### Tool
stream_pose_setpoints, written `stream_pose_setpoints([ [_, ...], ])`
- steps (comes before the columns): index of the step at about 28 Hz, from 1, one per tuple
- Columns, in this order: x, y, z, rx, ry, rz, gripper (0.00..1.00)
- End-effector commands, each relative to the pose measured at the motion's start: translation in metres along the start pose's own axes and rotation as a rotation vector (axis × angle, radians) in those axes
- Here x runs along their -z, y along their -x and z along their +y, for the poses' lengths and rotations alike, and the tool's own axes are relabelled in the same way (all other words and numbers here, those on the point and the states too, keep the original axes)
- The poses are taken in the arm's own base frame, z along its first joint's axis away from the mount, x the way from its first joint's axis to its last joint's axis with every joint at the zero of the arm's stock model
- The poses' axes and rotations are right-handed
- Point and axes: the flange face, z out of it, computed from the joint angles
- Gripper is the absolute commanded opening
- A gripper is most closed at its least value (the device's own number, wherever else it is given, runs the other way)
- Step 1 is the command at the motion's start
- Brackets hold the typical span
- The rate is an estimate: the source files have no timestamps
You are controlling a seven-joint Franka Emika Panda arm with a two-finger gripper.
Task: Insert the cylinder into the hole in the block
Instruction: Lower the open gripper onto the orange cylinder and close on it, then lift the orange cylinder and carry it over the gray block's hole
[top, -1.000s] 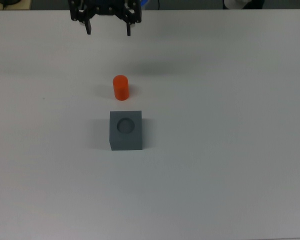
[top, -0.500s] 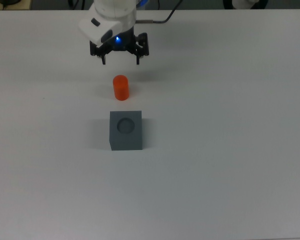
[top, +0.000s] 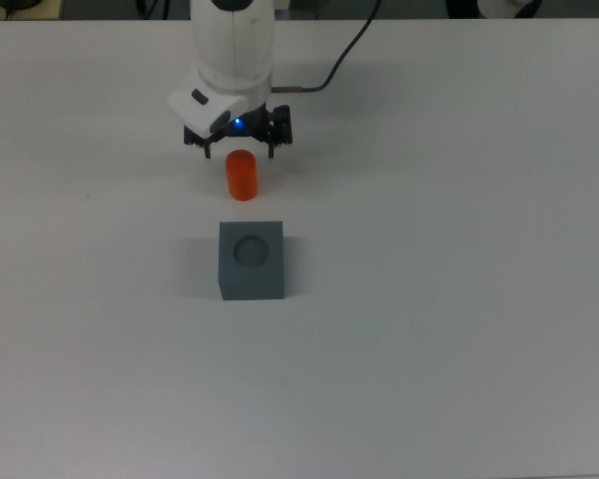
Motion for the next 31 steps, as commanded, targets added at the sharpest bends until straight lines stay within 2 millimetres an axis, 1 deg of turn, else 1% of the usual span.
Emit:
stream_pose_setpoints([
  [1,-0.008,-0.006,-0.001,-0.033,0.015,0.025,0.92],
  [2,-0.008,-0.007,-0.001,-0.035,0.015,0.027,0.89],
  [3,-0.008,-0.007,-0.001,-0.035,0.015,0.027,0.83],
  [4,-0.008,-0.007,-0.002,-0.033,0.014,0.027,0.75],
  [5,-0.007,-0.006,-0.002,-0.034,0.015,0.027,0.58],
  [7,-0.006,-0.006,-0.001,-0.035,0.015,0.030,0.44],
  [10,-0.005,-0.006,-0.002,-0.034,0.015,0.030,0.29],
  [11,-0.005,-0.006,-0.001,-0.035,0.015,0.030,0.21],
  [15,-0.003,-0.005,-0.001,-0.036,0.015,0.025,0.08],
  [16,0.000,-0.005,-0.001,-0.035,0.016,0.027,0.05],
  [19,0.009,-0.003,0.003,-0.042,0.017,0.020,0.05],
  [22,0.028,-0.005,0.006,-0.049,0.019,0.017,0.05],
  [23,0.047,-0.010,0.010,-0.057,0.022,0.012,0.05],
  [25,0.067,-0.018,0.016,-0.069,0.022,0.004,0.05],
  [27,0.090,-0.027,0.017,-0.074,0.014,0.012,0.05],
  [28,0.107,-0.036,0.019,-0.085,0.013,0.031,0.05],
  [29,0.117,-0.041,0.020,-0.087,0.012,0.047,0.05],
  [31,0.130,-0.048,0.021,-0.089,0.011,0.073,0.05],
])
